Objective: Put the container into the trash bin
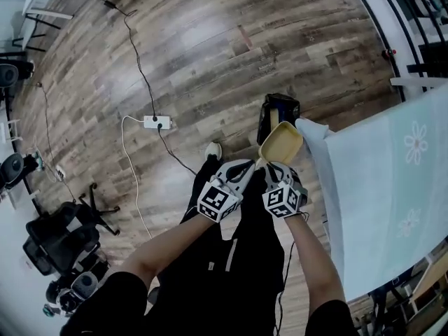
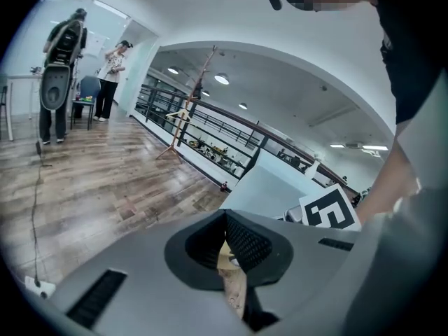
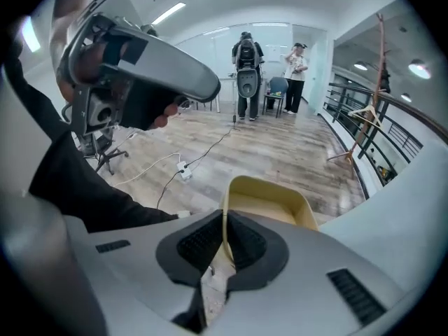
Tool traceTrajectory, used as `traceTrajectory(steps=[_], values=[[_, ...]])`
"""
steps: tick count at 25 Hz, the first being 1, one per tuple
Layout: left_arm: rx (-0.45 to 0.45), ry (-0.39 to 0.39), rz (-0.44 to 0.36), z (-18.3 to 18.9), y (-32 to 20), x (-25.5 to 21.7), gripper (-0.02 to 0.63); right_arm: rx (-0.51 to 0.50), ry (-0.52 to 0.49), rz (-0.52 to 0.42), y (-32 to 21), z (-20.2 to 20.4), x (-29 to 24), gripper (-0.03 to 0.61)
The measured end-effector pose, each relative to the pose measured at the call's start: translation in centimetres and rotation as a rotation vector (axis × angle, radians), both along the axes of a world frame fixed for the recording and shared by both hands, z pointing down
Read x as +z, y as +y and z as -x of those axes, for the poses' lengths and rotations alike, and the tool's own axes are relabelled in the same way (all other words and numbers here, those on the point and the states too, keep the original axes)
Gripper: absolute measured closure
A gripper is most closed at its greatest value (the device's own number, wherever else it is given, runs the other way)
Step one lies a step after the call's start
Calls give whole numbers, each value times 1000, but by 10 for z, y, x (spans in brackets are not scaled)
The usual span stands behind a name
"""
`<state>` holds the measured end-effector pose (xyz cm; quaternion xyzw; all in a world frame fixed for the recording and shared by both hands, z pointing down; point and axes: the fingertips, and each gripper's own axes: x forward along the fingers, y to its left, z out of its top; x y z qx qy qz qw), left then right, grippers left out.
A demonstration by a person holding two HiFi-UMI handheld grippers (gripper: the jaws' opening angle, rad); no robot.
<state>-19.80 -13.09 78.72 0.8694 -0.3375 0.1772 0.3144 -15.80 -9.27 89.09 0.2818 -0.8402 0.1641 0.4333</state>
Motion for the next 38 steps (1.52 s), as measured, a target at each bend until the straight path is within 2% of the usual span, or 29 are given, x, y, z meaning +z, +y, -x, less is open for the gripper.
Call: traceTrajectory(steps=[6, 9, 16, 26, 29, 31, 38], values=[[-162, -9, 29, 21, 9, 27, 600, -114, 53, -15, -1, -19, 38, 537], [-213, -13, 37, 30, 16, 37, 600, -197, 130, 4, 5, -26, 69, 537], [-235, -16, 38, 42, 18, 63, 600, -339, 192, -18, -3, -21, 119, 537], [-275, 1, 108, 56, 38, 101, 600, -451, 174, -56, -4, -19, 163, 534], [-288, 6, 118, 56, 39, 109, 600, -447, 180, -32, -3, -24, 174, 524], [-288, 5, 121, 54, 40, 113, 600, -419, 174, -10, -4, -29, 176, 489], [-289, -1, 131, 41, 44, 113, 600, -201, 105, 24, -19, -38, 161, 483]])
